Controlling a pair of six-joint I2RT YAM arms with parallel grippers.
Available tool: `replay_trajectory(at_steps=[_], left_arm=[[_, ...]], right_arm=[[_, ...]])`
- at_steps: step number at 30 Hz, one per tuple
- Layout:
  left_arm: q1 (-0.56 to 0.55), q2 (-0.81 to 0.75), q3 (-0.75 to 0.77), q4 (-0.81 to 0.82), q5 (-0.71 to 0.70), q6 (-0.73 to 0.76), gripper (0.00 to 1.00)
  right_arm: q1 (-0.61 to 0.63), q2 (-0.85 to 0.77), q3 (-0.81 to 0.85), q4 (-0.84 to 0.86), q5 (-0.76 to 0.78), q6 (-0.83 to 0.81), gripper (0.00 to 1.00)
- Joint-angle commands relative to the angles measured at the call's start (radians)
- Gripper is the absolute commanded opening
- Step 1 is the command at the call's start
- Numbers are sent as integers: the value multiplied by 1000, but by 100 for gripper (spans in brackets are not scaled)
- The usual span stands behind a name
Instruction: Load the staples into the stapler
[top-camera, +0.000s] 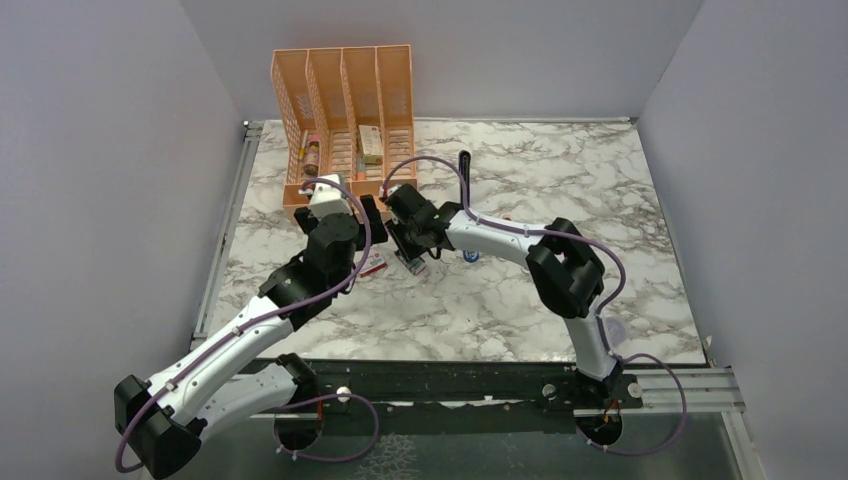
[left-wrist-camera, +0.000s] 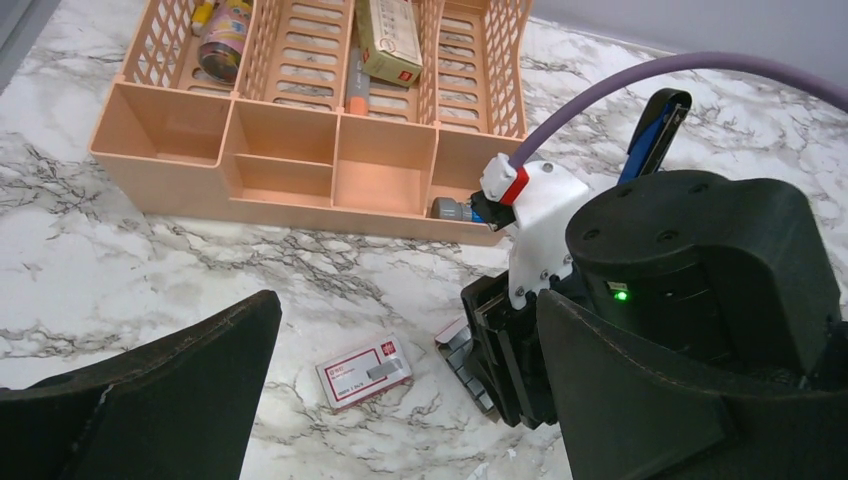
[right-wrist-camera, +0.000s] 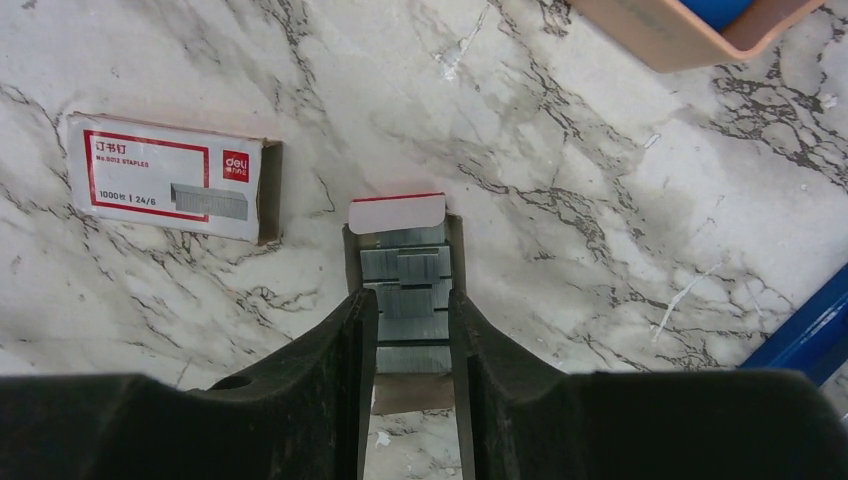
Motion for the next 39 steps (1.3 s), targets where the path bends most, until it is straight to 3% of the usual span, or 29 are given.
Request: replay_trajectory(at_steps=[1, 19, 28, 39], left_arm=[[2, -26, -17, 13, -49, -17, 98], [3, -27, -26, 25, -45, -18, 99], [3, -30, -32, 28, -45, -18, 99], [3, -31, -34, 30, -43, -18, 99]], right_arm=[[11, 35, 49, -43, -19, -27, 38], [17, 83, 70, -68, -34, -41, 39], [17, 83, 65, -73, 6, -19, 29], [17, 15, 35, -43, 26, 5, 27]])
